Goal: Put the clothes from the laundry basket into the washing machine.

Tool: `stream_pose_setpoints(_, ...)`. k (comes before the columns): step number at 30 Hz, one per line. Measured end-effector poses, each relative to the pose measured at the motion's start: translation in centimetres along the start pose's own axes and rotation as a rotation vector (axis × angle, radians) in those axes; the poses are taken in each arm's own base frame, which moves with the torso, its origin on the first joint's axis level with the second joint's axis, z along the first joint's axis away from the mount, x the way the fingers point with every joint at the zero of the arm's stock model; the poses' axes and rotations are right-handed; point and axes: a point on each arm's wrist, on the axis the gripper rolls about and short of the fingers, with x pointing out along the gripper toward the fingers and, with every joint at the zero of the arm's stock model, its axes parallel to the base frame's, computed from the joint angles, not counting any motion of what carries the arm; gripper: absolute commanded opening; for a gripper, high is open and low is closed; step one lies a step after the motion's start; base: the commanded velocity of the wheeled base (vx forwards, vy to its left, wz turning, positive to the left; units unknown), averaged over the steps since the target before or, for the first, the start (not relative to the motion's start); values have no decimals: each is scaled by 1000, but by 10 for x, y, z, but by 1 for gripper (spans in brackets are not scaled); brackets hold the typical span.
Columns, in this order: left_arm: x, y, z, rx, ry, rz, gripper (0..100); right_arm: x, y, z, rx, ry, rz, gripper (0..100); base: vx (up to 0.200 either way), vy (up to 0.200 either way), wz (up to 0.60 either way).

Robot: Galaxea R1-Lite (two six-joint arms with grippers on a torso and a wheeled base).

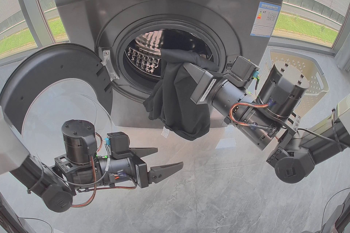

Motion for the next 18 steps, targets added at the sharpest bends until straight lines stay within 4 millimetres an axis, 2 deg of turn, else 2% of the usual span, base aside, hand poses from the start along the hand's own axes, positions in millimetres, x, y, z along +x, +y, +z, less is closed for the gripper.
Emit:
stream_pose_setpoints(8, 33, 16, -8, -25, -14, 41, 100, -4, 5, 1, 4, 3, 11, 0, 0, 0, 0)
stream_pose_setpoints(18, 71, 37, -2, -34, -139, 135, 100, -11, 8, 2, 6, 8, 19, 0, 0, 0, 0)
